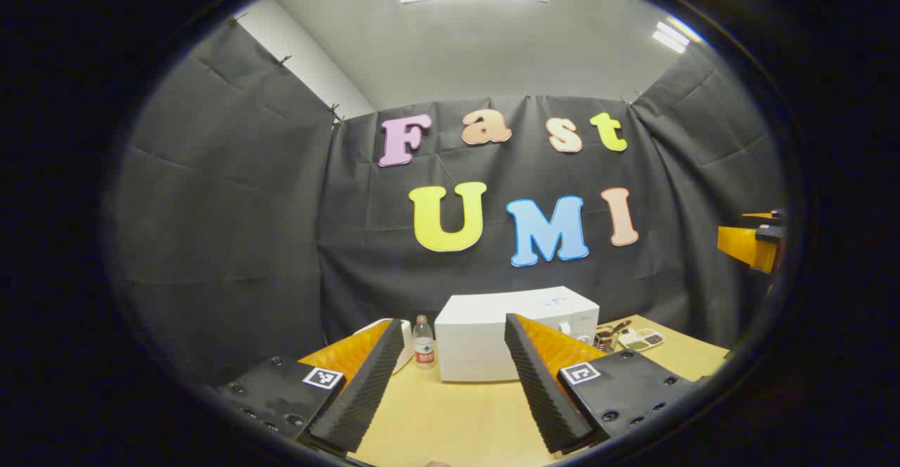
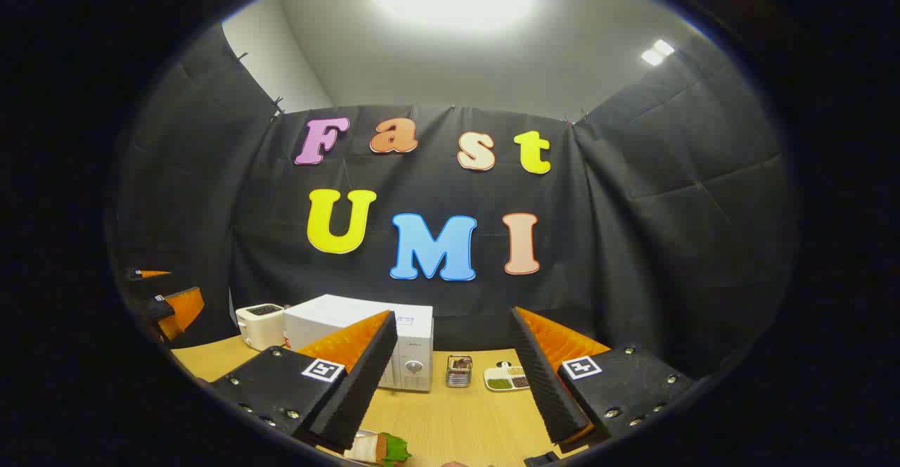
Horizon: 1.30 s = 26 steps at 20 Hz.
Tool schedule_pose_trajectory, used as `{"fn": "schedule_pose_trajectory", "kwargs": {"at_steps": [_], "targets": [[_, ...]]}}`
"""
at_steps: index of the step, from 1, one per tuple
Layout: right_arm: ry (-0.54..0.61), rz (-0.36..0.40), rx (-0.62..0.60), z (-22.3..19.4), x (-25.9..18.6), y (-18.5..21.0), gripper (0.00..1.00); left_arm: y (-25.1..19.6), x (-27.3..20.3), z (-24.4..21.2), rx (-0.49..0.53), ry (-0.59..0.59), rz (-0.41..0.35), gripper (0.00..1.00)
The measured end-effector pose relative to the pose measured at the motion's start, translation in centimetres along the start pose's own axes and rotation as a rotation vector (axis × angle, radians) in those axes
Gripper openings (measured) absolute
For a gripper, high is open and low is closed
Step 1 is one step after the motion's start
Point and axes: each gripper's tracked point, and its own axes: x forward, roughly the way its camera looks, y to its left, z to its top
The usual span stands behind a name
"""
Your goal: Open the microwave oven with the left hand, put the food in, and close the microwave oven.
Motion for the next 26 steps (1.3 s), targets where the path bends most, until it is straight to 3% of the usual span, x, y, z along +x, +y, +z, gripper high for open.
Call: {"fn": "schedule_pose_trajectory", "kwargs": {"at_steps": [16, 26], "targets": [[-0.001, 0.023, 0.003, -0.7, 0.3, -3.4, 0.96, -4.7, 0.0, 1.8, -0.001, -0.012, 0.000, 0.96], [0.004, 0.103, 0.025, -1.9, 0.8, -6.0, 0.96, -6.8, -0.4, 2.0, -0.008, -0.014, 0.090, 0.97]]}}
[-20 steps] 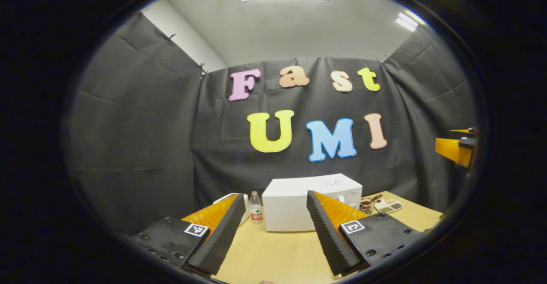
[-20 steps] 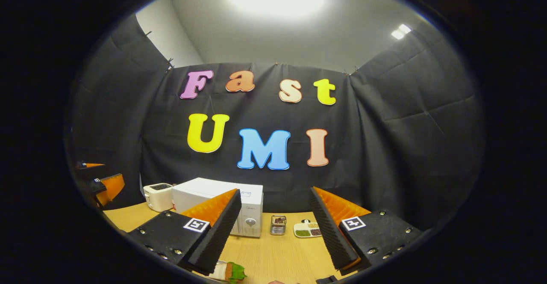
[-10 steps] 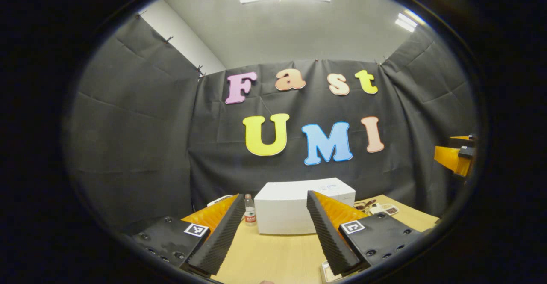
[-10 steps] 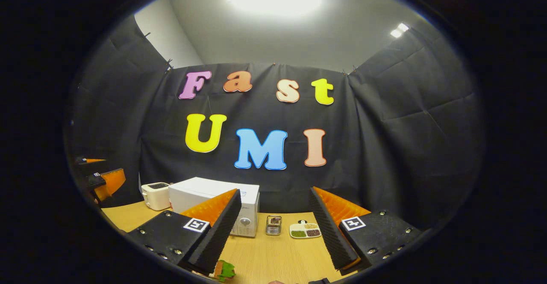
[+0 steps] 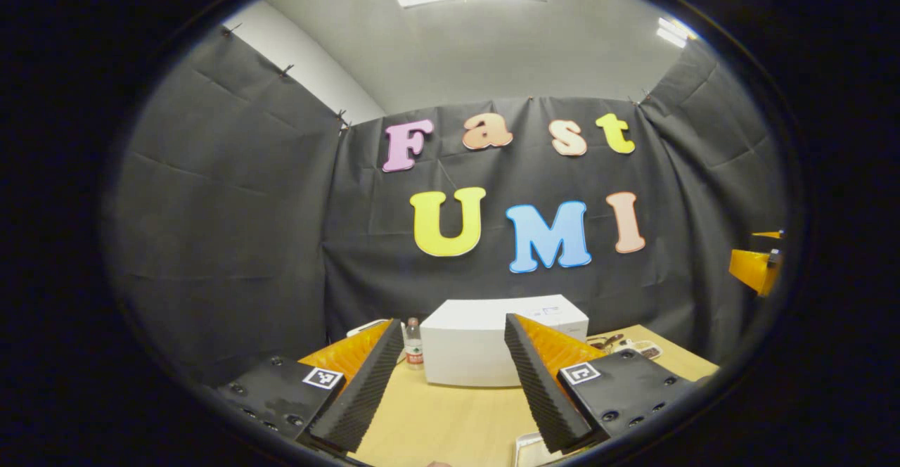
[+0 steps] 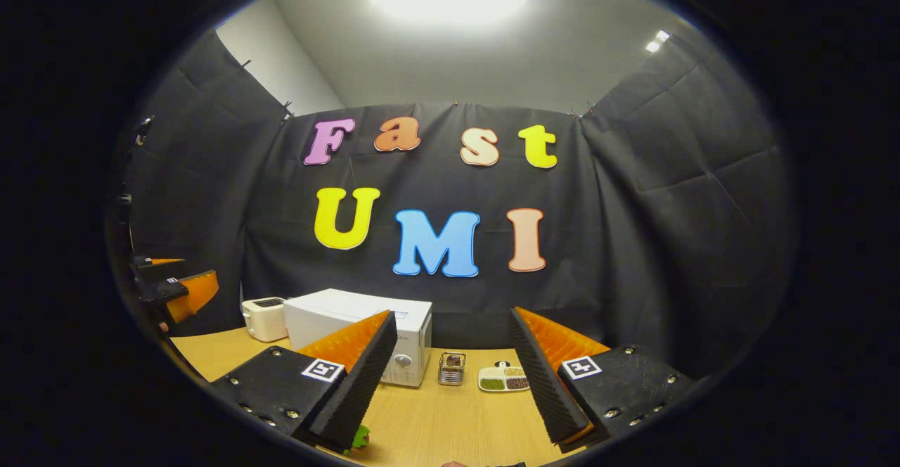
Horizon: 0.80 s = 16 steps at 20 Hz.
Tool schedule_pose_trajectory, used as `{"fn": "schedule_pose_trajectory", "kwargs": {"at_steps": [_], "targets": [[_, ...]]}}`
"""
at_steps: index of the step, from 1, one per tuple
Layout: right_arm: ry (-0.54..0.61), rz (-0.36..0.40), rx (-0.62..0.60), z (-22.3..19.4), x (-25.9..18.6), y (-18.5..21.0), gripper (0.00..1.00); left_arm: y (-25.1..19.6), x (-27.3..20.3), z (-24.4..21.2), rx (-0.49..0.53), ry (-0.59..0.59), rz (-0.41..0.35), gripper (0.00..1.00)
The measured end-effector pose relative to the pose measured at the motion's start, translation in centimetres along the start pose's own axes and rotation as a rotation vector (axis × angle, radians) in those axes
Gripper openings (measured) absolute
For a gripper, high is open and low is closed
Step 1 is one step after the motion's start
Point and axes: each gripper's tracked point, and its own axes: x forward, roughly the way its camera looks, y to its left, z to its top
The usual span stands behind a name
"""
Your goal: Open the microwave oven with the left hand, put the food in, and close the microwave oven.
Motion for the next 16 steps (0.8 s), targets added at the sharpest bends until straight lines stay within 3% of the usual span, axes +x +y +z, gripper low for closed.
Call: {"fn": "schedule_pose_trajectory", "kwargs": {"at_steps": [3, 7, 16], "targets": [[0.001, 0.009, 0.003, -0.2, 0.3, -0.9, 0.96, -0.4, 0.4, 0.1, 0.008, -0.003, 0.008, 0.97], [0.005, -0.016, 0.012, -0.4, 0.5, -2.1, 0.96, -2.6, 2.5, -0.1, 0.007, 0.000, -0.047, 0.98], [0.015, -0.163, -0.013, -0.4, 2.8, -4.9, 0.97, -9.3, 12.6, -3.0, -0.015, -0.018, -0.176, 0.95]]}}
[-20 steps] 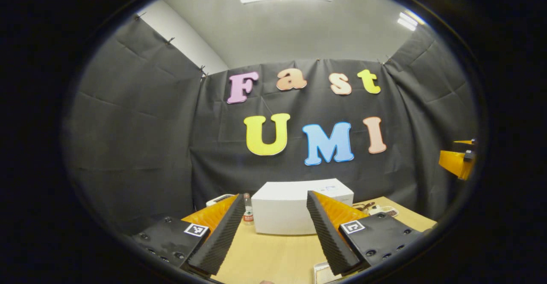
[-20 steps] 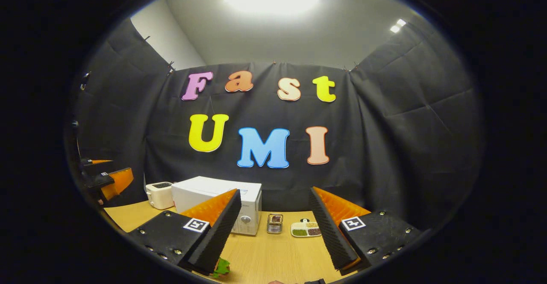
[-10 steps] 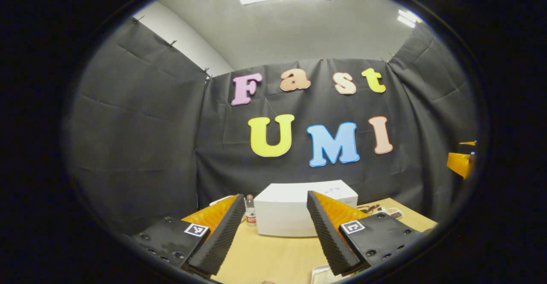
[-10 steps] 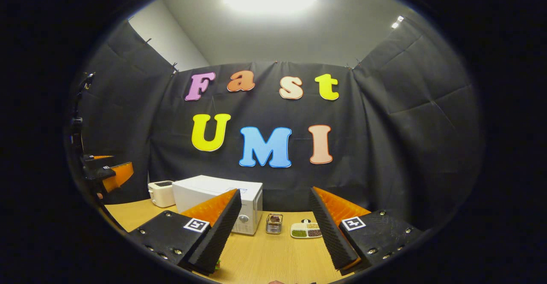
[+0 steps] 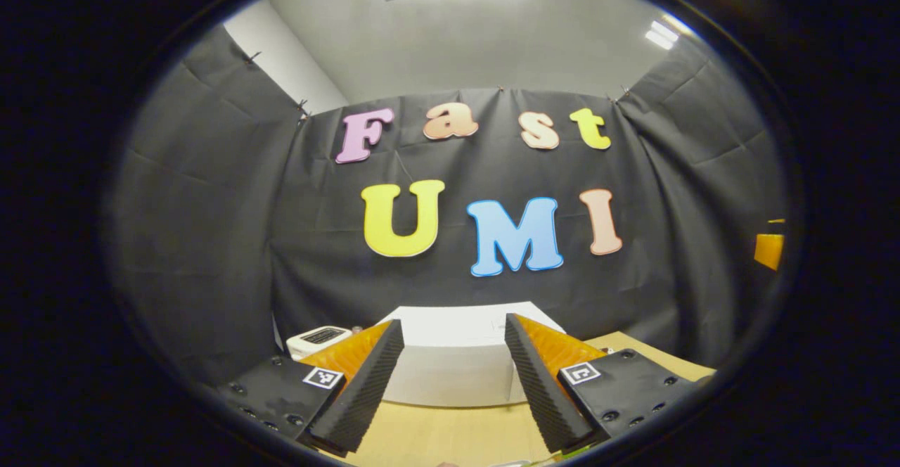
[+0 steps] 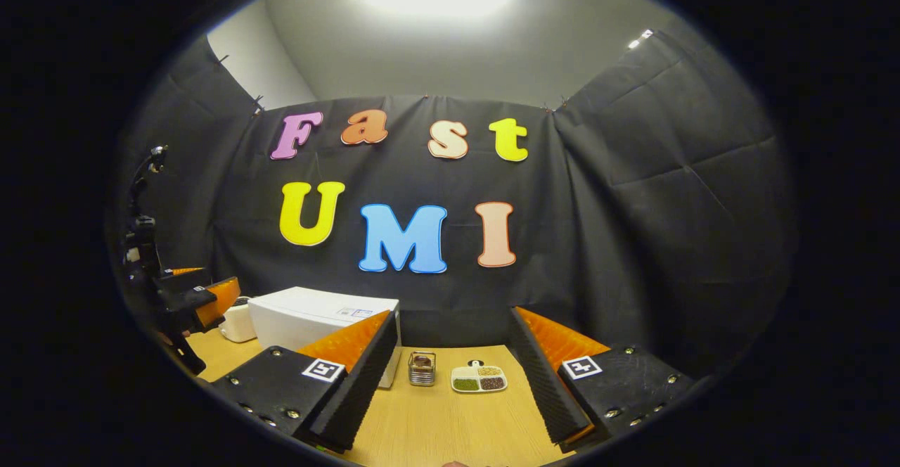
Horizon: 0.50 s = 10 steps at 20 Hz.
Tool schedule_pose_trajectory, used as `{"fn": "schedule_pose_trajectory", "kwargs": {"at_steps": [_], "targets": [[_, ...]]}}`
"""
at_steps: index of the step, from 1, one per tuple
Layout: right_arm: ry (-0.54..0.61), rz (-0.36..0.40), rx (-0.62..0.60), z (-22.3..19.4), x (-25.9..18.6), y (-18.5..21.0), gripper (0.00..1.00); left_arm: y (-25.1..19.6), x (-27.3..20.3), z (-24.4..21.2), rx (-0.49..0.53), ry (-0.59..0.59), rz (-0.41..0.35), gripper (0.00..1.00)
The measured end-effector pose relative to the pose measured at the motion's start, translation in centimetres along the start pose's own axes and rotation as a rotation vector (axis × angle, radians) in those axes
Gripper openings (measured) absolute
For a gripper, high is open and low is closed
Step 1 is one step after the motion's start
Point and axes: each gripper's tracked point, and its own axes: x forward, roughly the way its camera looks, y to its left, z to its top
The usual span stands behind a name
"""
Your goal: Open the microwave oven with the left hand, put the food in, and close the microwave oven.
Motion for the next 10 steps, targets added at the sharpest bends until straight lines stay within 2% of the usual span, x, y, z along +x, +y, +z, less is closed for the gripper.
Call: {"fn": "schedule_pose_trajectory", "kwargs": {"at_steps": [1, 2, 5, 10], "targets": [[0.003, -0.016, -0.004, -0.1, 0.5, -0.1, 0.96, -0.8, 1.3, -0.8, 0.003, 0.000, -0.020, 0.98], [0.007, -0.029, -0.004, -0.2, 0.8, -0.1, 0.97, -1.6, 2.6, -1.6, 0.005, 0.006, -0.041, 0.94], [0.026, -0.065, -0.022, -0.7, 1.5, 0.0, 0.96, -3.3, 6.2, -4.3, 0.000, 0.028, -0.079, 0.98], [0.057, -0.136, -0.091, -1.1, 1.4, -0.5, 0.97, -7.1, 10.7, -9.9, -0.011, 0.096, -0.173, 0.96]]}}
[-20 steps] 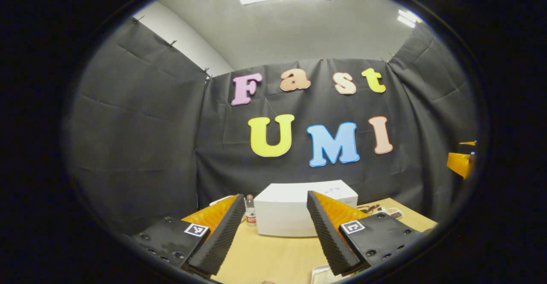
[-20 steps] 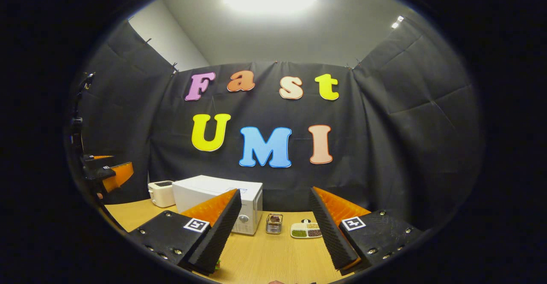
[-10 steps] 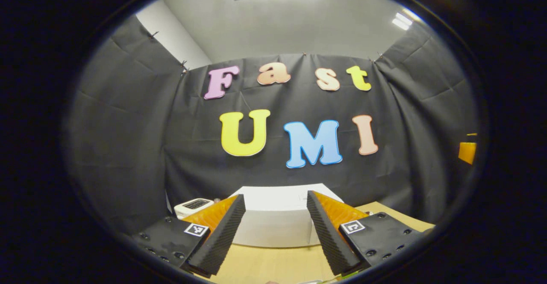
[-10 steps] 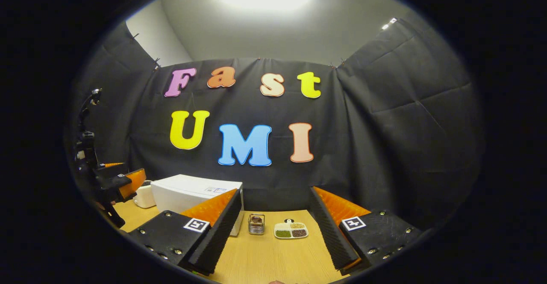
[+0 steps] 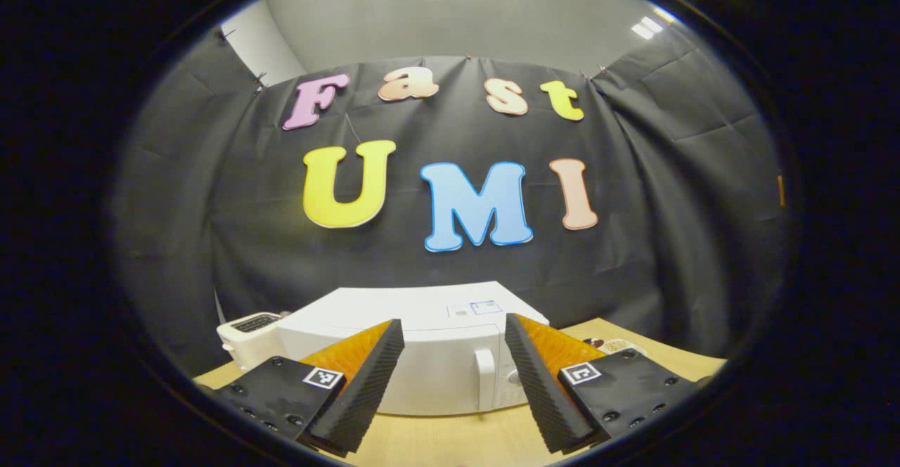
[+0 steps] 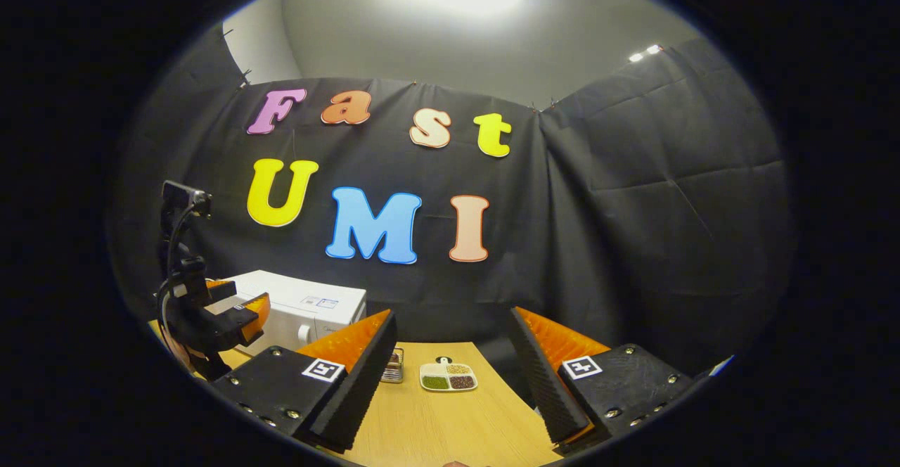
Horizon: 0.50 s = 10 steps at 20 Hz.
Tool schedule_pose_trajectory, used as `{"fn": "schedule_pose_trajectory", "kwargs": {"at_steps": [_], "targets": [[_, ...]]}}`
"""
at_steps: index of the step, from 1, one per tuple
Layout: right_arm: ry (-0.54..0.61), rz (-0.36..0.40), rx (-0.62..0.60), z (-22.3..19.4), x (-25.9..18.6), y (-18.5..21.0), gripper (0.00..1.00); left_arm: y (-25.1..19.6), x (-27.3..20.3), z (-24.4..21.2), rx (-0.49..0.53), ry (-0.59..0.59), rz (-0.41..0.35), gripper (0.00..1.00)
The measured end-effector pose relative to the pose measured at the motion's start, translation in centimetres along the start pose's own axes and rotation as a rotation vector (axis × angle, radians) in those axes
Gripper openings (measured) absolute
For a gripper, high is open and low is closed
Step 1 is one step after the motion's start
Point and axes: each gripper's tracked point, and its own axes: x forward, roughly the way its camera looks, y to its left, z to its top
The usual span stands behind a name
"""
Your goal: Open the microwave oven with the left hand, put the food in, and close the microwave oven.
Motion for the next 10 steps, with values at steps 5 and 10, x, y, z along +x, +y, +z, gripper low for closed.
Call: {"fn": "schedule_pose_trajectory", "kwargs": {"at_steps": [5, 10], "targets": [[0.029, -0.067, 0.011, 0.1, -0.5, -0.8, 0.96, -2.6, 4.9, -5.4, 0.013, 0.091, -0.068, 0.98], [0.060, -0.122, 0.007, -0.6, -1.4, -1.3, 0.96, -3.8, 7.6, -10.7, 0.032, 0.179, -0.091, 0.96]]}}
